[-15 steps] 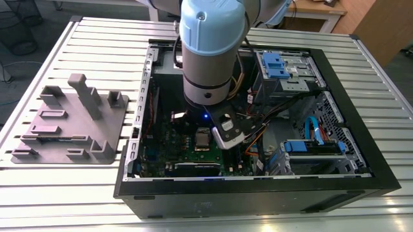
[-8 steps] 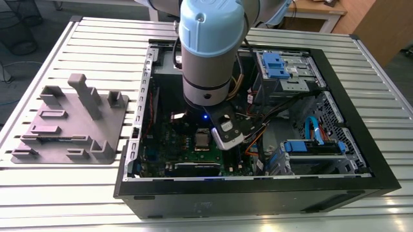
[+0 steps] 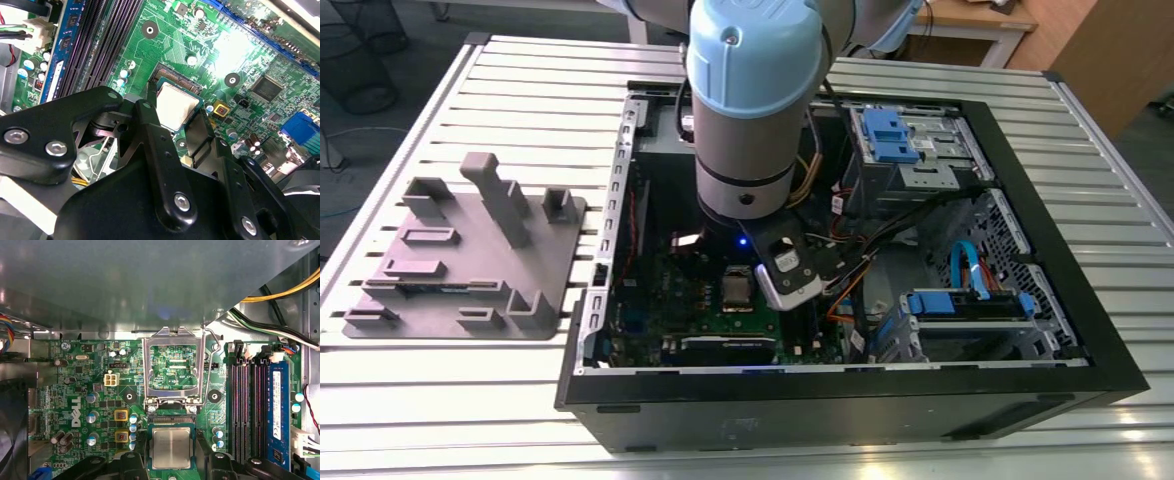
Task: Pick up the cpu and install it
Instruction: 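Place the cpu into insertion slot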
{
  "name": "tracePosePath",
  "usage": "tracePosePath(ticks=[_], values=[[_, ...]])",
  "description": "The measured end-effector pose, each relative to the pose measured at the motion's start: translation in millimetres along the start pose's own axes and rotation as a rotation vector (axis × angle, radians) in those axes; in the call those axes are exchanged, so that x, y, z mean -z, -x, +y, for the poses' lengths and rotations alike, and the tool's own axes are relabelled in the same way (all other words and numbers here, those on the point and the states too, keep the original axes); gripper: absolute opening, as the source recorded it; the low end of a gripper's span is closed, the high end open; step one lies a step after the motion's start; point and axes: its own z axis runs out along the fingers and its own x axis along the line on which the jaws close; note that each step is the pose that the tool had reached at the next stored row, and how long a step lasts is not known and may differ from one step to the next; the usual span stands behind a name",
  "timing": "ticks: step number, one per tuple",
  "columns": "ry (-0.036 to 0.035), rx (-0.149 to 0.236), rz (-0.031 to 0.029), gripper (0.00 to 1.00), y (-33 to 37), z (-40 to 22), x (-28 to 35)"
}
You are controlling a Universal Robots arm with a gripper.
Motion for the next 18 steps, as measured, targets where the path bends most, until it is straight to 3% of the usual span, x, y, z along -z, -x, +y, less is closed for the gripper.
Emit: tracePosePath(ticks=[8,18], values=[[0.0002,0.001,0.0001,0.47,-0.1,-0.1,-0.4],[-0.0003,0.024,0.0006,0.47,0.0,-0.2,-6.7]])
